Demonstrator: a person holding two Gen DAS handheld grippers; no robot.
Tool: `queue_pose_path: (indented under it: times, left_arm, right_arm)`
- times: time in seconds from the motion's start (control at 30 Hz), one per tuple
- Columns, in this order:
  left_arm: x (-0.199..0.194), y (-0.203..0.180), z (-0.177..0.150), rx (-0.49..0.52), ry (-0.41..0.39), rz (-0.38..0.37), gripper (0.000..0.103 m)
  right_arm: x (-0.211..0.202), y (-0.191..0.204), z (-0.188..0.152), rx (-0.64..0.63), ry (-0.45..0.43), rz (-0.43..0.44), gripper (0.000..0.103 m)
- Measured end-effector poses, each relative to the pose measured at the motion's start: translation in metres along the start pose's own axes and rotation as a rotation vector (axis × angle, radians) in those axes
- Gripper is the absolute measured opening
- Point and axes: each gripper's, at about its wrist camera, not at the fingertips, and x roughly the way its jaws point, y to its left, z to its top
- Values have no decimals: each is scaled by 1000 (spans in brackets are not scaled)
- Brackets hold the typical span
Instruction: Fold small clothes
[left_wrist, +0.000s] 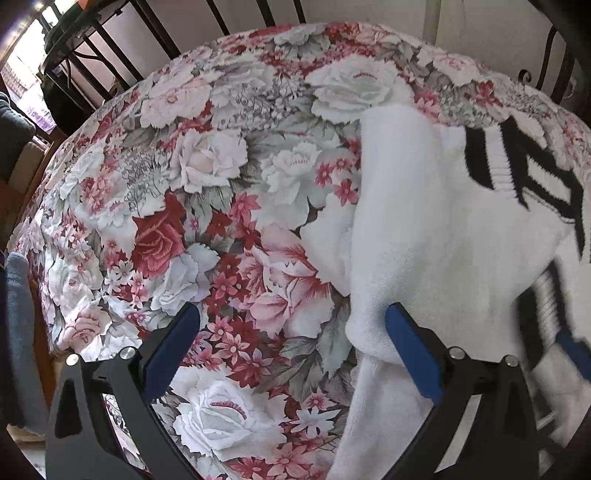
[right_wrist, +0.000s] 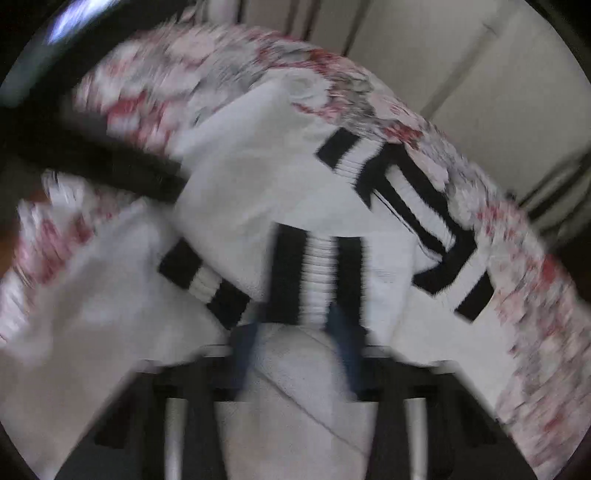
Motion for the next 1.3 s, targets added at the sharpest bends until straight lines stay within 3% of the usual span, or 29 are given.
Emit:
queue_pose_path:
  times: [0.07,0.13,0.3,0.4,0.5,0.57,0.6,0.63,0.7,0.77,0.87,0.93,1.07,1.1,1.13,1.3]
  left_arm:
    - [2,-2,-1,2,2,11,98]
    - [2,-3,-1,6,0,22,98]
    - [-4,-13,-3,13,-2,28,98]
    - [-6,-20,-3,29,-7,26,98]
    - [-5,-25,-3,43,-7,38,98]
    - [-3,-27,-3,48,-5,41,98]
    - [-3,-28,-4,48,-4,41,98]
    - [-3,-27,-4,49,-4,40,98]
    - [-4,-26,-5,49,-3,35,98]
    - [-5,-25,-5,50,5,29,98]
    - [-4,-19,-6,56,7,22,98]
    - [-6,-13,-7,49,8,3,98]
    - [-10,-3,-5,28,-5,-4,98]
    - [-10,-1,-3,19,-4,-3,98]
    - [-8,1,-2,8,2,-6,98]
    - [-4,3,1,-25,24,-12,98]
  right_arm:
    - [-5,-30,1,196,-2,155,9]
    - [-11,-62,-4,356,-12,244,4]
    - [-18,-121,-29,634,-27,308,0]
    - [-12,-148,-49,762,9,292,0]
    - [-2,-167,-72,869,31,338,5]
    - [-3,-165,-70,860,4,360,8]
    - [-7,-157,-60,811,-11,361,21]
    - [-13,-145,-51,734,-31,346,44]
    - [-25,-104,-25,489,-74,223,64]
    - [-24,-61,-13,244,-81,58,64]
    - [-6,-19,-8,43,-79,-87,59]
    - [7,-18,-2,45,-56,-100,44]
    - [27,-30,2,126,-34,-76,42]
    - [26,-29,3,131,-41,-77,26]
    - [20,-36,2,166,-52,-73,0]
    - [-3,-110,-18,557,-78,90,0]
